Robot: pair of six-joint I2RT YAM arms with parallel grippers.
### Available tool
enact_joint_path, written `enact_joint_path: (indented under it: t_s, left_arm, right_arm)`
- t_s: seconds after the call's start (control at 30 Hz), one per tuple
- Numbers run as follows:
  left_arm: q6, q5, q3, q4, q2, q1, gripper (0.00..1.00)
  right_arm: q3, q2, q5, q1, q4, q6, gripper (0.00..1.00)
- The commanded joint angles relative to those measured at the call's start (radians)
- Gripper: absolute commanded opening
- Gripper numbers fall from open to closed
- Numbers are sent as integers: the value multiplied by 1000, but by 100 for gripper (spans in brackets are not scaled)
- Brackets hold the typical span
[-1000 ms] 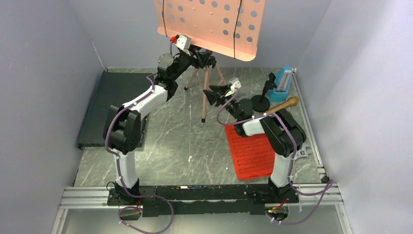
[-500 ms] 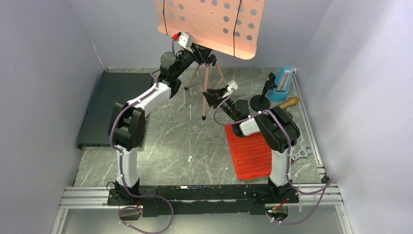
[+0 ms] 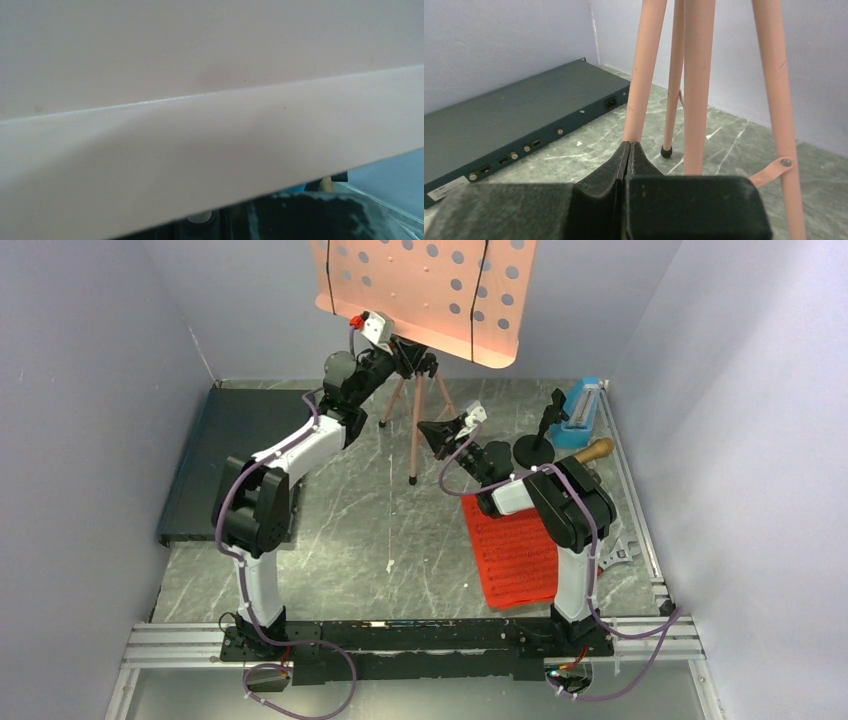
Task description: Pack up the instrument practice props
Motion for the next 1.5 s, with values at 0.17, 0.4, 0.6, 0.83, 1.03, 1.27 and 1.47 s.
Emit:
enact_joint_path:
  t_s: [0.17, 0.4, 0.6, 0.83, 1.03, 1.27, 1.47]
  left_arm:
    - [28, 32, -81, -20, -198, -36, 3]
    - [44, 0, -173, -41, -277, -54, 3]
    - [57, -61, -187, -83, -302, -56, 3]
    - [64, -85, -217, -82, -324, -56, 3]
    - [72, -96, -249, -72, -342, -56, 3]
    - [63, -106, -290, -63, -363, -56, 3]
    - [51, -100, -306, -72, -379, -56, 3]
  right_arm:
    - [53, -69, -44, 10, 91, 12, 0]
    - [33, -94, -52, 31, 91, 19, 5]
    - [-59, -141, 8, 80, 88, 23, 26]
    - [-122, -142, 116, 135, 112, 12, 37]
    - [-223, -195, 177, 151, 140, -17, 38]
    - [-221, -231, 129, 180, 134, -26, 45]
    - [-182, -171, 219, 195, 129, -26, 44]
